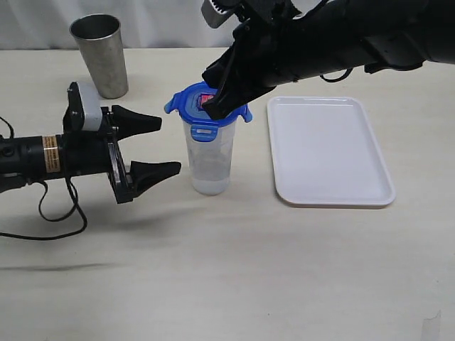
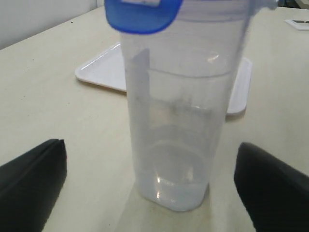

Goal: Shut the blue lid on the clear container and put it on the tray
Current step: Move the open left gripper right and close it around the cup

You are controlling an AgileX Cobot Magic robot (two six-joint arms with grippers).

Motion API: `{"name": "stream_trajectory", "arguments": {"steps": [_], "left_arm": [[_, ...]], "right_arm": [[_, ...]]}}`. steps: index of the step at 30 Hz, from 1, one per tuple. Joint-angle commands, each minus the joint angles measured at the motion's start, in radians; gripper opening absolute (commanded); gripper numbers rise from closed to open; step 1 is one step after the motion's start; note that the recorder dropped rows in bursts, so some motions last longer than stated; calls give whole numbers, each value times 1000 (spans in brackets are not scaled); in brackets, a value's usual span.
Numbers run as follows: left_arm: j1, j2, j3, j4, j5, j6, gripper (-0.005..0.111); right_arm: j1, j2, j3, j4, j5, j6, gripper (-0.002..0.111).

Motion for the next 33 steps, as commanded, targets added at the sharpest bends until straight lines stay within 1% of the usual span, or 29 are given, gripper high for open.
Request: {"name": "stream_trajectory", "arguments": {"steps": [1,7,11,18,25,31,32,33], "left_arm": [[-32,40,-25,-69,-23,53,88],[-112,94,-105,-69,-23,53,88],[-148,126,-142,-70,-23,53,88],[-197,128,-186,-77,-23,53,88],[-226,128,-198,-113,-19,53,88],[-233,128,-198,-136,-7,55,87],[-233,128,-198,-136,-7,55,86],[-233,128,-198,-138,-5,55,83]], "right_arm": [[-3,-7,3,-2,3,22,4],[-3,-7,3,-2,3,22,4],[-3,-7,3,-2,5,22,4],[-3,-7,3,-2,14,22,4],[-3,-7,3,-2,24,22,4],[-3,-7,3,-2,26,29,4],[-3,-7,3,-2,26,29,4],[-3,-7,3,-2,28,29,4]]}}
